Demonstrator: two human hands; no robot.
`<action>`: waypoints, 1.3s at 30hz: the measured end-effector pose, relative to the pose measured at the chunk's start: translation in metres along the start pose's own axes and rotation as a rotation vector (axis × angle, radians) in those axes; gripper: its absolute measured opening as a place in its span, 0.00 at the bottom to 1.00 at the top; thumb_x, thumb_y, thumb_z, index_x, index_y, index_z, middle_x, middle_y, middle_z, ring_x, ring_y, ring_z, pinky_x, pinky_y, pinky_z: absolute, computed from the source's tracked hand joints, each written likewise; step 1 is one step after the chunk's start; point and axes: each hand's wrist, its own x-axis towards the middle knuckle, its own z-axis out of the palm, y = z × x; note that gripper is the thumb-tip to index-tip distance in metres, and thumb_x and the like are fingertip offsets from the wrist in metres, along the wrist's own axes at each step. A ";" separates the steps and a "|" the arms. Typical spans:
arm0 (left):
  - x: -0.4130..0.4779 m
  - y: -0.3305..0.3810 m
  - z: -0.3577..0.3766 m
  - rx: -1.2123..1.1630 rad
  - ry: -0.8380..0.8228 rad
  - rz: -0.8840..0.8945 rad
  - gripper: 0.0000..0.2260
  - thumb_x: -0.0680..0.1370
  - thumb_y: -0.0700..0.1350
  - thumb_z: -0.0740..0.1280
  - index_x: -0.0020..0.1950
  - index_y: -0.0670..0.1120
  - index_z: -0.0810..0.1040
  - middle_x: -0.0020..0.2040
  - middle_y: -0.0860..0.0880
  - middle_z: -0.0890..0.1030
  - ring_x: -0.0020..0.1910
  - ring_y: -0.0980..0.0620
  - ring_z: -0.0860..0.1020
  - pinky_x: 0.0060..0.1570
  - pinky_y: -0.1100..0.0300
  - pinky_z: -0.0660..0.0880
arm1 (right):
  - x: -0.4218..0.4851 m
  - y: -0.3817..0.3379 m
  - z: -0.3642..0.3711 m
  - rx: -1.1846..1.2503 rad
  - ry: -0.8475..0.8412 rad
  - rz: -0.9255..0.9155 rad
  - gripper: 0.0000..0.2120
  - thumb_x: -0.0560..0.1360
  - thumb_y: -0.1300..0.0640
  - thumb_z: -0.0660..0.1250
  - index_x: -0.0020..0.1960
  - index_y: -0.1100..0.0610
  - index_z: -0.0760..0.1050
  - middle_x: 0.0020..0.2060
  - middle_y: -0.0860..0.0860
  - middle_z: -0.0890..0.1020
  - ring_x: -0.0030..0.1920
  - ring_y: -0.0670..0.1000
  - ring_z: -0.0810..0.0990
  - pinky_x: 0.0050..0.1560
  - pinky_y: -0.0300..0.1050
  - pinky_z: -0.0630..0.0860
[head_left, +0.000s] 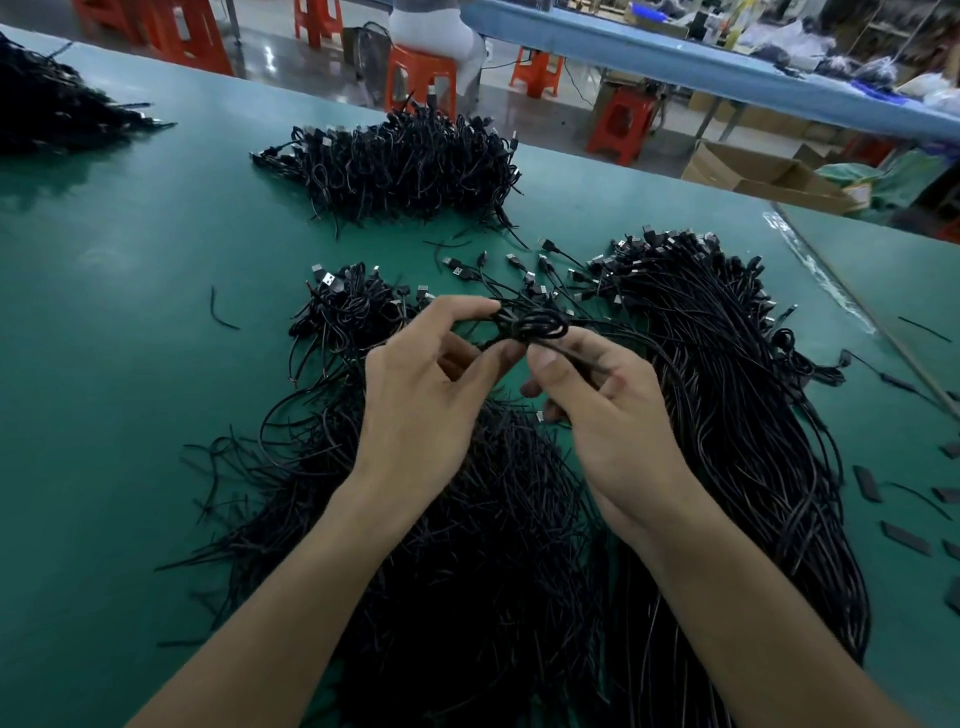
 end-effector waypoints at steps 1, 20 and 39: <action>0.001 0.001 0.000 -0.058 -0.031 -0.018 0.13 0.77 0.44 0.72 0.61 0.52 0.80 0.40 0.56 0.83 0.39 0.59 0.82 0.38 0.68 0.76 | -0.001 0.000 0.000 0.055 -0.018 0.028 0.07 0.78 0.63 0.66 0.44 0.55 0.80 0.34 0.42 0.82 0.37 0.39 0.78 0.38 0.30 0.73; -0.007 0.011 0.005 -0.058 -0.180 0.241 0.07 0.74 0.45 0.75 0.48 0.55 0.82 0.42 0.66 0.79 0.44 0.54 0.78 0.43 0.64 0.74 | 0.005 0.001 -0.021 -0.351 0.110 -0.196 0.06 0.78 0.61 0.69 0.44 0.52 0.80 0.39 0.47 0.82 0.41 0.46 0.80 0.44 0.42 0.78; 0.001 0.027 -0.002 -0.704 -0.371 -0.582 0.17 0.73 0.63 0.68 0.36 0.50 0.84 0.36 0.49 0.76 0.34 0.53 0.72 0.36 0.57 0.71 | -0.001 0.019 -0.017 -0.769 0.119 -0.833 0.06 0.76 0.63 0.71 0.49 0.66 0.83 0.46 0.55 0.82 0.51 0.55 0.81 0.51 0.55 0.78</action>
